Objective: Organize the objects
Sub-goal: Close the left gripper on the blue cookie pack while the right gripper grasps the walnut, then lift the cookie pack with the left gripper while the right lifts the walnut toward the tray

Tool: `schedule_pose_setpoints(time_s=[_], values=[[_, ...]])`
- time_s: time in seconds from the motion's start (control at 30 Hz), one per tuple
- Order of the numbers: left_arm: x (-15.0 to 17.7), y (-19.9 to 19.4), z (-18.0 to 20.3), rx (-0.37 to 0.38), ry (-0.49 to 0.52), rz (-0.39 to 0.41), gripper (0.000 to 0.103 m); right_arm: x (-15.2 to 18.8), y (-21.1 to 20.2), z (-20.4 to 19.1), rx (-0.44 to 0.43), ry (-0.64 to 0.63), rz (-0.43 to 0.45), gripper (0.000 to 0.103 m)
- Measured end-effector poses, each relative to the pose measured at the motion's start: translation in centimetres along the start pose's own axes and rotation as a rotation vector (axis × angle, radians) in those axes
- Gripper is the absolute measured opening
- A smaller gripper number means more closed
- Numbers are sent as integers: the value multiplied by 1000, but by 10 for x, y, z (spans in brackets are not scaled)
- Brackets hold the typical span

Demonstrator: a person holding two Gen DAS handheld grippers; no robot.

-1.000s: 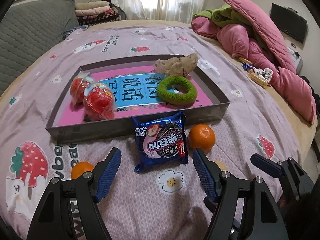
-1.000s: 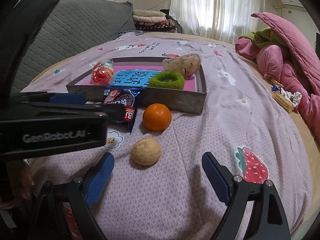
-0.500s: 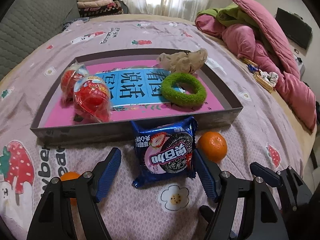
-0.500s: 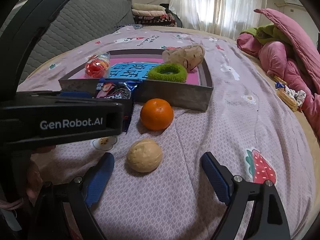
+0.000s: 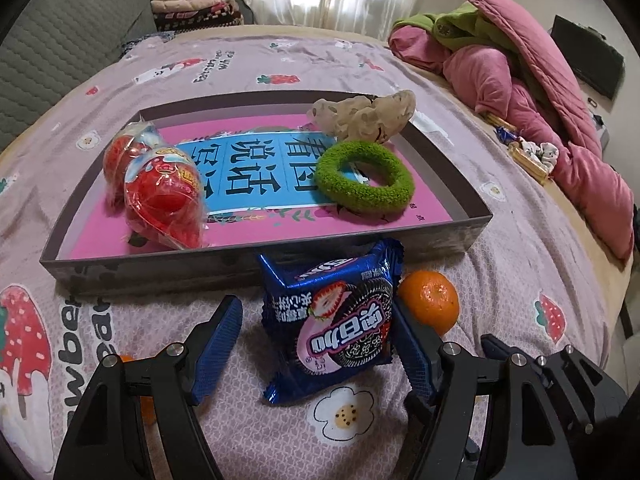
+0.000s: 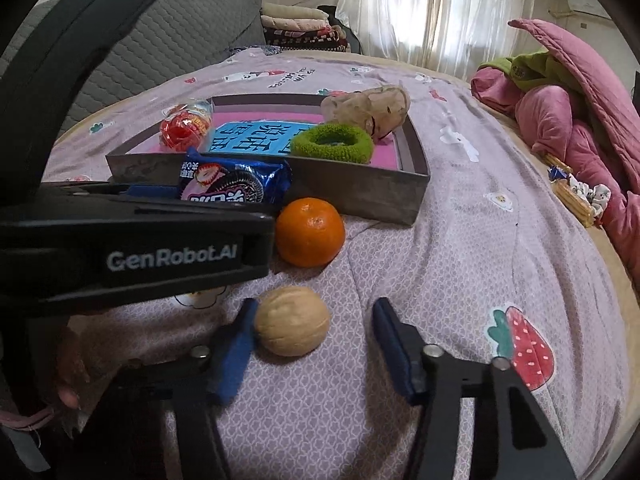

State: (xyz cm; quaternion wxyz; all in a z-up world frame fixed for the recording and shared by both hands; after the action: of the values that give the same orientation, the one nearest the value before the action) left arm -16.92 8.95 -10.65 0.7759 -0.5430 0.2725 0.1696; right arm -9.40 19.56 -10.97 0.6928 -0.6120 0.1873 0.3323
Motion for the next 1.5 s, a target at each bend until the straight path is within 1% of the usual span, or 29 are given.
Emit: schedule_pose_setpoints(time_s=[0.1, 0.13, 0.17, 0.23, 0.27, 0.33, 0.37, 0.4, 0.6, 0.83, 1.23, 1.5], values=[[-1, 4, -1, 5, -11, -5, 75, 0, -1, 0, 13, -4, 4, 44], [-1, 4, -1, 7, -14, -3, 75, 0, -2, 1, 24, -6, 7, 38], [-1, 4, -1, 11, -15, -2, 75, 0, -2, 2, 29, -4, 9, 35], [-1, 5, -1, 17, -16, 0, 75, 0, -2, 5, 20, 7, 8, 35], [-1, 5, -1, 22, -15, 1, 71, 0, -2, 5, 20, 8, 9, 35], [0, 3, 0, 35, -10, 4, 56, 0, -3, 5, 24, 3, 14, 35], [0, 2, 2, 41, -5, 6, 54, 0, -4, 6, 24, 4, 17, 35], [1, 2, 3, 39, 2, 5, 53, 0, -5, 6, 23, 7, 20, 35], [2, -3, 2, 48, 7, 6, 52, 1, -7, 9, 16, 17, 31, 35], [3, -12, 4, 48, 20, 7, 52, -1, -12, 13, 9, 30, 63, 35], [6, -42, -3, 34, 22, 38, 52, -6, -27, 11, -5, 36, 118, 35], [7, -69, -6, 29, 28, 74, 52, -19, -46, 11, 3, 51, 166, 35]])
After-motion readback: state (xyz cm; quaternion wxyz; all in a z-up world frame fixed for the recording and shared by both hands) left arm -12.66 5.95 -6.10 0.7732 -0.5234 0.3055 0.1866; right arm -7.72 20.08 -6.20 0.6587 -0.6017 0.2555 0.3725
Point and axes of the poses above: each gripper's, at about its wrist camera, not at the fingertips, and y roughly the way its jaws point, z to its right, x to its underside, the point moved 1 cm from there along y, roughly the way its jaws point, and after that the axes turned 9 degrees about x, right-handed, at the moved point
